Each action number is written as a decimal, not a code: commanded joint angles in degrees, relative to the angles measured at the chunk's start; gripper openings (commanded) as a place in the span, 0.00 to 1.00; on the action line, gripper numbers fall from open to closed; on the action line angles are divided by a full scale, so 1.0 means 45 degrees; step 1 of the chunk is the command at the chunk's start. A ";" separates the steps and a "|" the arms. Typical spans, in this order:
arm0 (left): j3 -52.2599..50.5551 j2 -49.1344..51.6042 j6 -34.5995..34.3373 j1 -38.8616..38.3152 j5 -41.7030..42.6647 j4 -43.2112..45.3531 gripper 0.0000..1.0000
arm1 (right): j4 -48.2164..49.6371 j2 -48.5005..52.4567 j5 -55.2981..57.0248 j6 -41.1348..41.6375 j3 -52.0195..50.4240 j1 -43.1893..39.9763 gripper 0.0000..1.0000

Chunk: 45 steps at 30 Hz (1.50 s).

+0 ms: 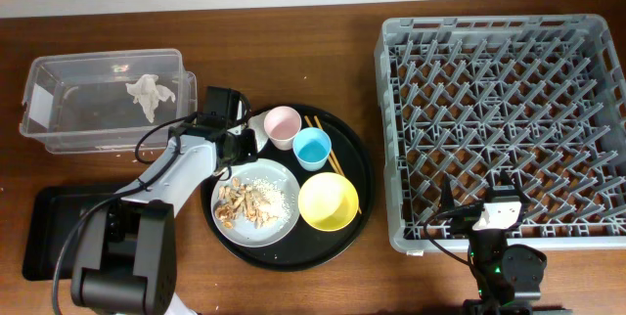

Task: Sort waste into correct bins and load items into the dishwasher rack
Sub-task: 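Reach the left gripper back and grasp the gold wrapper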

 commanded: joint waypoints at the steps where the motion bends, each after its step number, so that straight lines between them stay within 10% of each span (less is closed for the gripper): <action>1: 0.0355 -0.0646 0.0019 -0.0053 0.1073 -0.0476 0.01 | -0.0044 -0.0087 0.0102 0.0063 -0.0078 -0.0092 0.99; 9: 0.0374 -0.5464 0.0015 -0.0049 0.1491 -0.1345 0.01 | -0.0044 -0.0083 0.0102 0.0063 -0.0078 -0.0092 0.99; 18: 0.0369 -0.6810 -0.0903 0.1486 -0.6853 0.2929 0.01 | -0.0044 -0.0087 0.0102 0.0063 -0.0078 -0.0092 0.99; 22: 0.0369 -0.4245 -0.0835 0.3861 -0.7582 0.5809 0.01 | -0.0044 -0.0083 0.0102 0.0063 -0.0078 -0.0092 0.99; 25: 0.0374 -0.2934 -0.0835 0.4619 -0.7572 0.6921 0.75 | -0.0044 -0.0087 0.0102 0.0063 -0.0078 -0.0092 0.99; 27: 0.0374 -0.3016 -0.0748 0.4575 -0.7563 0.6892 0.97 | -0.0044 -0.0087 0.0102 0.0063 -0.0078 -0.0092 0.99; 31: 0.0374 -0.5173 -0.0758 0.2997 -0.7150 0.4590 0.99 | -0.0044 -0.0083 0.0102 0.0063 -0.0078 -0.0092 0.99; 34: 0.0374 -0.7014 -0.0753 0.1229 -0.1880 0.0797 0.99 | -0.0044 -0.0087 0.0102 0.0063 -0.0078 -0.0092 0.98; 37: 0.0296 -0.5984 -0.0486 0.0282 -0.0753 -0.1447 0.82 | -0.0044 -0.0087 0.0102 0.0063 -0.0078 -0.0092 0.99; 45: 0.0296 -0.1010 0.0991 0.0204 -0.0471 -0.0175 0.71 | -0.0044 -0.0087 0.0102 0.0063 -0.0078 -0.0092 0.99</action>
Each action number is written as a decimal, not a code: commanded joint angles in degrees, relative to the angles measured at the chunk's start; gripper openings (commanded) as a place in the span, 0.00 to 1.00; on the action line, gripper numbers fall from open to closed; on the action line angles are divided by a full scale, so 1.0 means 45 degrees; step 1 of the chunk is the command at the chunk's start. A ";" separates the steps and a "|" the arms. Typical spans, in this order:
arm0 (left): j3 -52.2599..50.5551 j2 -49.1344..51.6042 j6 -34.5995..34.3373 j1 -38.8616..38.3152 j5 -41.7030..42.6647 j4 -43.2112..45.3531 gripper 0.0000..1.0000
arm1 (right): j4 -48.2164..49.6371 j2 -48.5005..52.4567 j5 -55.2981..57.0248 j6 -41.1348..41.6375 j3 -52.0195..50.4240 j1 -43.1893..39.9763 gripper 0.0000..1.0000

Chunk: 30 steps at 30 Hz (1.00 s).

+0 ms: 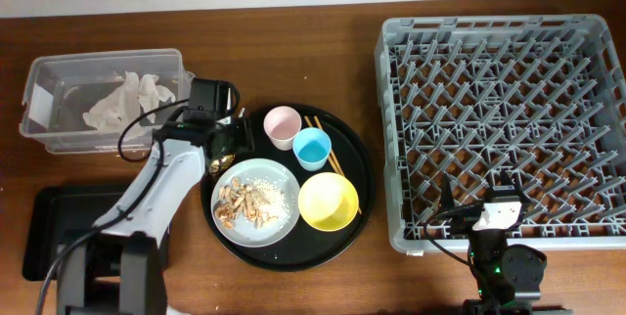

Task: Sort waste into correct bins and load items into the dishwasher rack
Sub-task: 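Reach the left gripper back and grasp the gold wrapper, then carry the gold wrapper into the clear bin and release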

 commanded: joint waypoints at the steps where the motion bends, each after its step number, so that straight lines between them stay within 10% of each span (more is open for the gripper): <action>1: -0.0039 0.0869 0.0777 -0.0034 -0.0423 0.0699 0.71 | -0.0044 -0.0083 0.0107 0.0058 -0.0078 -0.0092 0.99; 9: -0.0039 0.2399 0.1613 -0.0024 -0.0840 0.2123 0.56 | -0.0044 -0.0087 0.0107 0.0058 -0.0078 -0.0092 0.99; 21: 0.0015 0.2030 0.1608 -0.0039 0.0029 0.1671 0.01 | -0.0044 -0.0083 0.0107 0.0058 -0.0078 -0.0092 0.99; 27: 0.0015 -0.1030 0.1073 -0.0034 -0.0049 0.1515 0.01 | -0.0044 -0.0087 0.0107 0.0058 -0.0078 -0.0092 0.99; 30: 0.0015 -0.3667 -0.0835 0.0175 -0.4303 0.2788 0.01 | -0.0044 -0.0083 0.0107 0.0058 -0.0078 -0.0092 0.99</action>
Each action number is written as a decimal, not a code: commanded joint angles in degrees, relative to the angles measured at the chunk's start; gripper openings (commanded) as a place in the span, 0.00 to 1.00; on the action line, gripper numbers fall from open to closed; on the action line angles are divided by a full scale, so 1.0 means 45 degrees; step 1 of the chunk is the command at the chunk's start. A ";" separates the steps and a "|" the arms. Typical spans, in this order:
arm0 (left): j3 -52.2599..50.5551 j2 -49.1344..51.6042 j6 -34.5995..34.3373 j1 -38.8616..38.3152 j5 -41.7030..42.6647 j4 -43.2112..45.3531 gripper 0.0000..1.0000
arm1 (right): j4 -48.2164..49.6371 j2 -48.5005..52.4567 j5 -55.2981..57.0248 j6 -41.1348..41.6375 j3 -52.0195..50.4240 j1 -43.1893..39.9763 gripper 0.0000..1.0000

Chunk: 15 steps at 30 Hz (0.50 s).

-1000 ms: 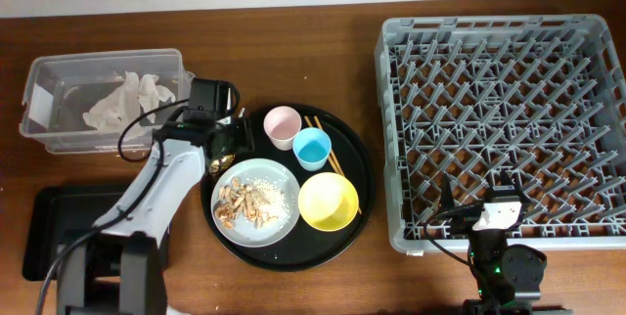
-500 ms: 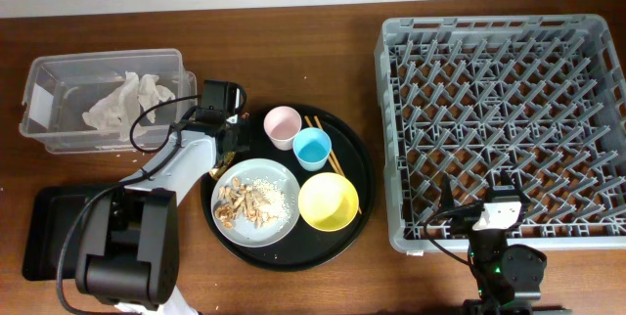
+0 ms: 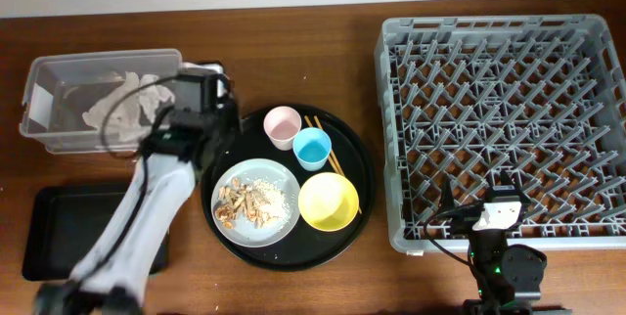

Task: Sort waste into correct bins and load items into the dishwasher rack
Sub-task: 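Carry the gold wrapper into the clear bin and release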

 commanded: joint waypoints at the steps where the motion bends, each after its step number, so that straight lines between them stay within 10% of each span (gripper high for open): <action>1: 0.0087 -0.1647 -0.1341 0.0491 -0.3682 0.1715 0.01 | -0.0044 -0.0083 0.0107 0.0053 -0.0078 -0.0092 0.99; 5: 0.0087 0.0189 -0.1103 0.3274 -0.3755 0.5955 0.01 | -0.0044 -0.0083 0.0107 0.0053 -0.0078 -0.0092 0.99; 6: 0.0087 0.0801 -0.1103 0.3691 -0.3628 0.6397 0.17 | -0.0044 -0.0083 0.0107 0.0053 -0.0078 -0.0092 0.99; 8: 0.0087 0.1904 -0.1098 0.4265 -0.3400 0.7072 0.99 | -0.0044 -0.0083 0.0107 0.0053 -0.0078 -0.0092 0.99; 13: 0.0087 -0.0340 -0.1112 0.3541 -0.3045 0.4347 0.99 | -0.0044 -0.0087 0.0107 0.0053 -0.0078 -0.0092 0.99; 15: 0.0087 -0.2249 -0.1112 0.2560 0.2055 0.0141 0.99 | -0.0044 -0.0083 0.0107 0.0053 -0.0078 -0.0092 0.99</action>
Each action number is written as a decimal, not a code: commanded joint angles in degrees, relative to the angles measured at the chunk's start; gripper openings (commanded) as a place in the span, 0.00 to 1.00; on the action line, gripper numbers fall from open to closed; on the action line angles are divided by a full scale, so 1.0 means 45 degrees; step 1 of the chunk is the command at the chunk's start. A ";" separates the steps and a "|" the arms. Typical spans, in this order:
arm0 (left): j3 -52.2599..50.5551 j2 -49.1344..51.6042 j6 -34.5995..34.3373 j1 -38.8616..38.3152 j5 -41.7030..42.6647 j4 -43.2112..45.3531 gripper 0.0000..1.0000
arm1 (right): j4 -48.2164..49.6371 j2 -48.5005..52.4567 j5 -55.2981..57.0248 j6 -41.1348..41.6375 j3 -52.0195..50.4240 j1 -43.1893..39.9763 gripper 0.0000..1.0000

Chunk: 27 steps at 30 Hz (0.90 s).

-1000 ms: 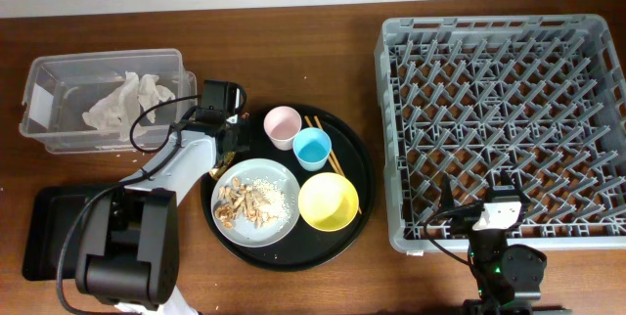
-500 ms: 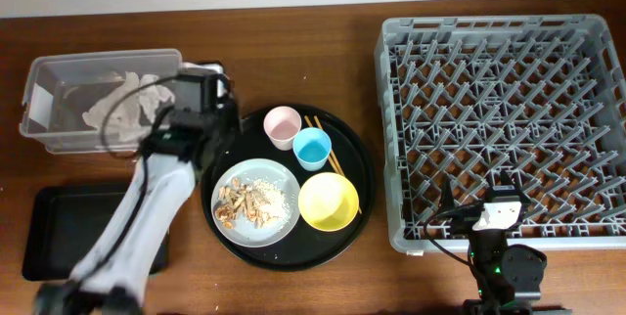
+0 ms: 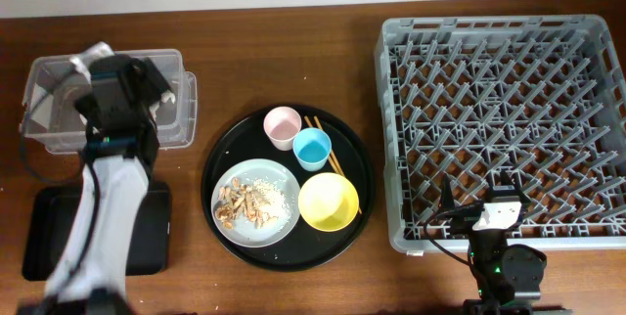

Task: Sort waste into correct bins and load items into the dishwasher rack
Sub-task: 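Carry the gold wrapper into the clear bin and release, then reach the right gripper to the yellow cup and grasp it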

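Observation:
My left gripper point(image 3: 103, 66) hangs over the clear plastic bin point(image 3: 44, 110) at the far left. Its wrist covers the fingers, so their state is unclear. A white scrap point(image 3: 92, 54) shows at its tip, and the rest of the bin's contents lie hidden under the arm. The round black tray point(image 3: 211, 173) carries a pink cup point(image 3: 282, 126), a blue cup point(image 3: 312, 147), a yellow bowl point(image 3: 328, 201), a white plate with food scraps point(image 3: 256, 202) and chopsticks point(image 3: 336, 163). At the right stands the grey dishwasher rack point(image 3: 504, 110). My right gripper point(image 3: 450, 198) rests at the rack's front edge.
A flat black bin point(image 3: 39, 242) lies at the front left, partly under my left arm. The right arm's base point(image 3: 499, 266) sits at the front edge of the brown table point(image 3: 293, 61).
My left gripper has moved from the clear bin's right end, beside the round tray, to over the bin's middle. The tissues seen in the bin are now covered by the arm.
At first one crumpled tissue lay in the clear bin and my left gripper was at the round tray's left edge by a white scrap. Then more tissue showed in the bin and the scrap was gone. The gripper stood at the bin's right end, now above it. The right arm stayed still.

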 commanded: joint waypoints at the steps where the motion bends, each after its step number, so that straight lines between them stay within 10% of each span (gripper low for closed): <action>1: -0.0010 -0.2492 0.0000 -0.1316 0.7436 -0.3842 0.99 | -0.0034 -0.0107 0.0107 0.0053 -0.0083 -0.0092 0.99; 5: -0.0010 -0.2414 0.0015 -0.3609 0.9981 -0.7980 0.89 | -0.0034 -0.0112 0.0107 0.0053 -0.0083 -0.0092 0.99; 6: -0.0010 -0.2414 0.0010 -0.3934 0.9525 -0.8913 0.62 | -0.0034 -0.0107 0.0107 0.0053 -0.0083 -0.0092 0.99; 7: -0.0015 -0.2414 0.0005 -0.3983 0.9238 -0.9505 0.56 | -0.0034 -0.0112 0.0107 0.0053 -0.0083 -0.0092 0.99; 8: -0.0015 -0.2414 0.0005 -0.3983 0.9102 -0.9826 0.57 | -0.0034 -0.0107 0.0107 0.0053 -0.0083 -0.0092 0.99; 10: -0.0010 -0.2414 -0.0903 -0.3983 0.9496 -0.9792 0.99 | -0.0034 -0.0112 0.0107 0.0053 -0.0083 -0.0092 0.99; 13: -0.0010 -0.2414 -0.1428 -0.3978 0.9515 -0.9471 0.99 | -0.0034 -0.0107 0.0107 0.0053 -0.0083 -0.0092 0.98; 15: -0.0010 -0.2419 -0.2565 -0.3381 0.5100 -0.9525 0.93 | -0.0034 -0.0107 0.0107 0.0053 -0.0083 -0.0092 0.99; 21: -0.0010 -0.2419 -0.2939 -0.0471 0.2001 -1.0278 0.99 | -0.0034 -0.0112 0.0107 0.0053 -0.0083 -0.0092 0.99; 27: -0.0010 -0.2419 -0.2948 -0.0457 0.1933 -1.0292 0.99 | 0.0000 -0.0112 0.0107 0.0053 -0.0083 -0.0092 0.99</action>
